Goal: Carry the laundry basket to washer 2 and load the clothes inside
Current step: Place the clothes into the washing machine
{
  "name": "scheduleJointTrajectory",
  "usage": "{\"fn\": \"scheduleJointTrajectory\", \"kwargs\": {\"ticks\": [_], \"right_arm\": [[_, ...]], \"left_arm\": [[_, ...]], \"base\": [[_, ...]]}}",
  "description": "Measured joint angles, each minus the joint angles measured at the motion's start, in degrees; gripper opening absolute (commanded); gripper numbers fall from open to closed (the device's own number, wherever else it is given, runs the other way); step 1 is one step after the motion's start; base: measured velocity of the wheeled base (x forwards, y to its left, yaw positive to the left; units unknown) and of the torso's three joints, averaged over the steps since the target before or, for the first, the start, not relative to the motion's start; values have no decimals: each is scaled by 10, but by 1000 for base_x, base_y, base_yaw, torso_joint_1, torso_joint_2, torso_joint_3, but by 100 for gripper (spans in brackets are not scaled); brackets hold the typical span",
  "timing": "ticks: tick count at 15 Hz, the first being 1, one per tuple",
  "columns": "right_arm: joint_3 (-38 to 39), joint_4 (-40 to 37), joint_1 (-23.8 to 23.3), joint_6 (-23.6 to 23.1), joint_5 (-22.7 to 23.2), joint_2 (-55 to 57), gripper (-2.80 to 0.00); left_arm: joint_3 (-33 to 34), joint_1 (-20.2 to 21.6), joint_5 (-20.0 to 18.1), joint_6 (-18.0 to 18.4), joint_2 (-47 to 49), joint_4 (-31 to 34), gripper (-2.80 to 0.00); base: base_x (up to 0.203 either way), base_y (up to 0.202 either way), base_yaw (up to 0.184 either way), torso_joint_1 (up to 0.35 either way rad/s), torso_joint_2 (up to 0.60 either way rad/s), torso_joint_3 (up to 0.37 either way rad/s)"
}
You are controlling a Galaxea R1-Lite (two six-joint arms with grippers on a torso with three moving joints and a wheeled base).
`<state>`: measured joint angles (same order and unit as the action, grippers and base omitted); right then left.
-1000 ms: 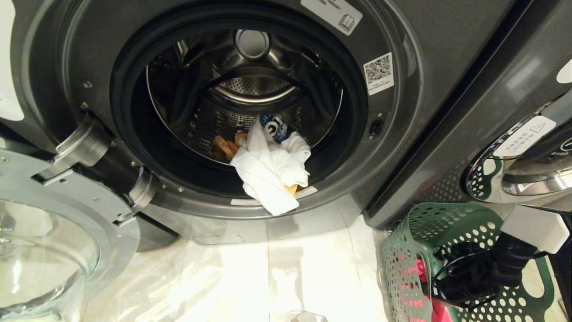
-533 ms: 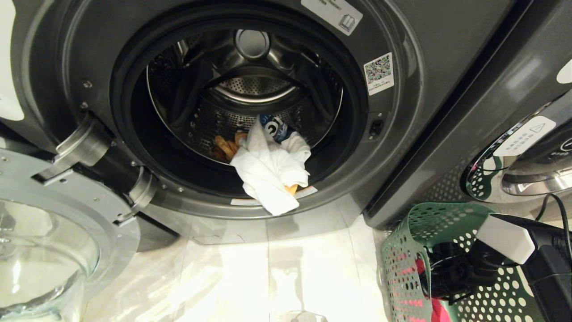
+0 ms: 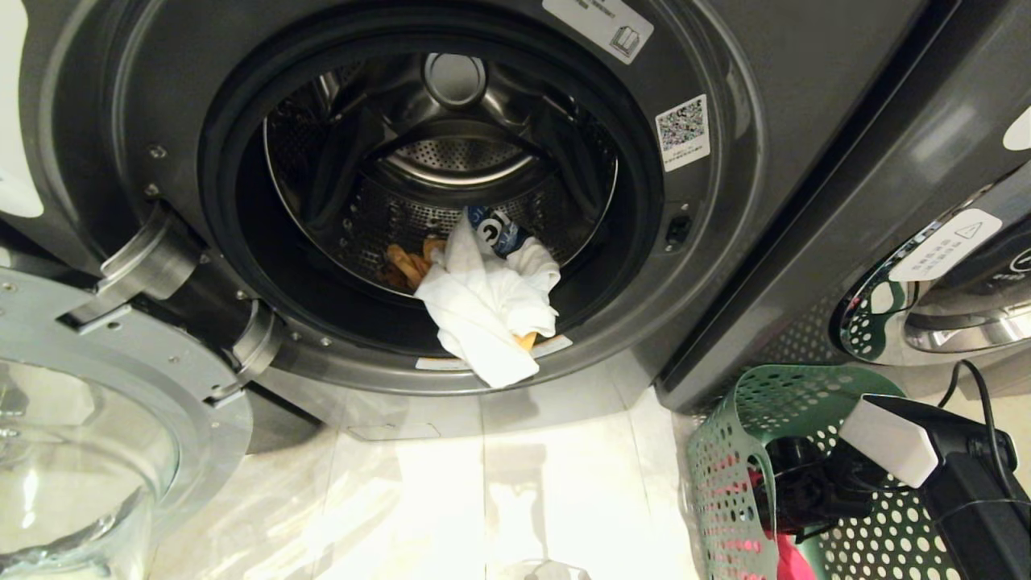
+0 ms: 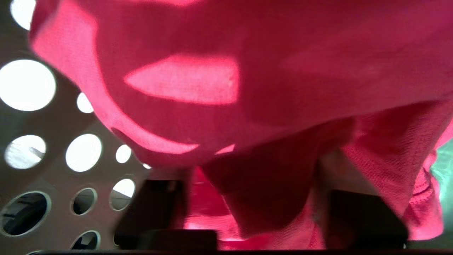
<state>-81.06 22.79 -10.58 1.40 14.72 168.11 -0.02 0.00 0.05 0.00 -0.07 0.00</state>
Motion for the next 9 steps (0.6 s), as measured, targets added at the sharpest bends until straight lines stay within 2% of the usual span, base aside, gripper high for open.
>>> {"fn": "scheduleJointTrajectory", "kwargs": {"ticks": [5,7,9], "right_arm": [[29,-38,-5,1,-16,-30,-280],[57,-90,-15,-1,-25,-69,-280],[85,-179,-26,-1,-27,-125,-280]], "left_arm": [[0,0,0,0,0,0,-280],[0,0,0,0,0,0,-280],[0,0,0,0,0,0,-280]], "base": [[0,0,0,0,0,0],[0,0,0,0,0,0],[0,0,0,0,0,0]]}}
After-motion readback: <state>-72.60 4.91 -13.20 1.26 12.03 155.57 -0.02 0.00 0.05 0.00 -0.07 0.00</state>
